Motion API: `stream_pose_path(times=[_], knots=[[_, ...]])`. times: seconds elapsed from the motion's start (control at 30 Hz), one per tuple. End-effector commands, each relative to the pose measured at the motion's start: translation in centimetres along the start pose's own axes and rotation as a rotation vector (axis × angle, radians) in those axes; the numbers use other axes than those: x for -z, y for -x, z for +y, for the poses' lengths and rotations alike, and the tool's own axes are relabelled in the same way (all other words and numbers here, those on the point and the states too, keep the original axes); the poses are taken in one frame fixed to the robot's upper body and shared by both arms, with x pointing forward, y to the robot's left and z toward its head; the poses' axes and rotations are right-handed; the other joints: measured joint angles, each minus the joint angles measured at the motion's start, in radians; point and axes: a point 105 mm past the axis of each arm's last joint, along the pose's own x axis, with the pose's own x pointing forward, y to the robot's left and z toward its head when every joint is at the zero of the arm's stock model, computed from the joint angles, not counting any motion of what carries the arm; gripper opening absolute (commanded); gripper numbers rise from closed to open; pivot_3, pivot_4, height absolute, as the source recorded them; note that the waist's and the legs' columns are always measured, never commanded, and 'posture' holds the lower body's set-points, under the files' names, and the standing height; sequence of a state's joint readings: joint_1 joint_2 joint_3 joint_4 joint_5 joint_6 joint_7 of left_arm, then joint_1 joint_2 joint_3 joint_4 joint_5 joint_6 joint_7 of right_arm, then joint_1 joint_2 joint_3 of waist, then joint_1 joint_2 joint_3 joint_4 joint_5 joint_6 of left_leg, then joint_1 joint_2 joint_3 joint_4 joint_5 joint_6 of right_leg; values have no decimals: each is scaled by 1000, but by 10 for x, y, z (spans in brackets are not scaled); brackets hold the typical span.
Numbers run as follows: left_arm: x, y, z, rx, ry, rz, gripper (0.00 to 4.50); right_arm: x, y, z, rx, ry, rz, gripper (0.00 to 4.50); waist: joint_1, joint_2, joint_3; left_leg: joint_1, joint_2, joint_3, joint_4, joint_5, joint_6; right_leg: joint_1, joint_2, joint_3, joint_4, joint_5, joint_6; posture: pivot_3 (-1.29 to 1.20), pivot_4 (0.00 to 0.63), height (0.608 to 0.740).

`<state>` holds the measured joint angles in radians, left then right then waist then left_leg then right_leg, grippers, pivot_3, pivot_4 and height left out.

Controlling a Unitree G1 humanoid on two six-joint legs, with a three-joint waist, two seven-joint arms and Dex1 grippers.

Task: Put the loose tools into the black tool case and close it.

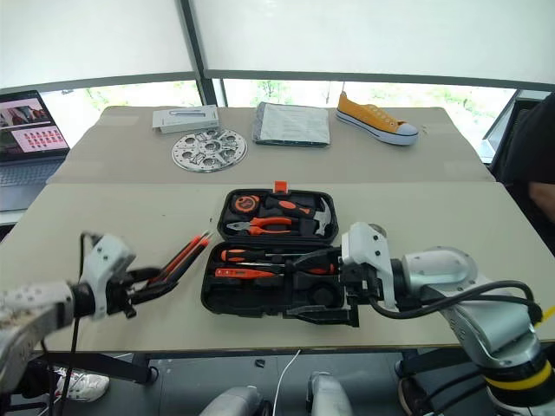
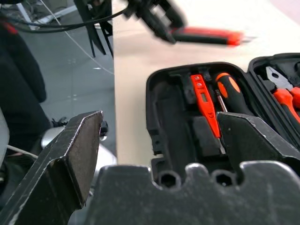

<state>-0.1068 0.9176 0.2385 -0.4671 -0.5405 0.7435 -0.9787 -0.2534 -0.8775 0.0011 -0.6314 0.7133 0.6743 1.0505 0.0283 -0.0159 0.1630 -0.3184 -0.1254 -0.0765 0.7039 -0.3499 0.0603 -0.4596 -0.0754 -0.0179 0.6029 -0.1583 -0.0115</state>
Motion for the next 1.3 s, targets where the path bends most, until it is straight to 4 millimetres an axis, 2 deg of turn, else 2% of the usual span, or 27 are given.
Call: stream_pose_path(times=[0.03,0.13,0.2,0.3,0.43,0.7,0.87,0.9,1.07,1.3], knots=[[-17,-20,-18,302,-175,27,1756,-6,5,5,53,48,9,4500,-3,0,0,0,0,0,0,0,0,1,0,-1,-1,0,0,0,150,740],[-14,-29,-28,481,-250,96,1756,-5,6,5,83,45,18,4500,-16,0,0,0,0,0,0,0,0,1,0,-2,-3,0,0,0,150,740],[-9,-49,-32,557,-358,141,1756,-5,6,9,110,36,14,4500,-21,0,0,0,0,0,-1,0,0,1,0,-2,-4,0,0,0,150,740],[-8,-65,-30,600,-444,165,1756,-4,7,12,137,27,12,4500,-20,0,0,-1,1,0,-1,0,0,0,0,-3,-6,1,-2,0,150,740],[-9,-81,-27,633,-469,193,1756,-1,9,15,180,20,19,4500,-15,0,0,-2,1,0,1,1,2,1,0,-3,-6,2,-1,0,150,740],[1,-79,-32,696,-431,258,1756,1,10,15,218,19,26,4500,-17,0,0,-2,1,0,1,5,9,0,1,-2,-6,2,-1,0,150,740],[-3,-80,-35,682,-379,245,1756,4,9,13,223,12,24,4500,-16,0,0,-2,1,0,1,5,9,0,1,-2,-6,2,0,0,150,740],[-4,-80,-34,671,-366,247,2762,4,8,12,222,12,22,4500,-16,-1,0,-2,1,0,1,5,9,0,1,-2,-6,2,0,0,150,740],[-11,-75,-35,669,-331,239,4447,3,6,10,216,10,10,4500,-17,-1,0,-2,1,0,1,5,9,0,1,-2,-6,2,0,0,150,740],[-40,-69,-17,587,-306,121,4447,3,5,6,213,10,5,4500,-16,-1,0,-2,1,-1,1,5,9,0,1,-2,-6,2,0,0,150,740]])
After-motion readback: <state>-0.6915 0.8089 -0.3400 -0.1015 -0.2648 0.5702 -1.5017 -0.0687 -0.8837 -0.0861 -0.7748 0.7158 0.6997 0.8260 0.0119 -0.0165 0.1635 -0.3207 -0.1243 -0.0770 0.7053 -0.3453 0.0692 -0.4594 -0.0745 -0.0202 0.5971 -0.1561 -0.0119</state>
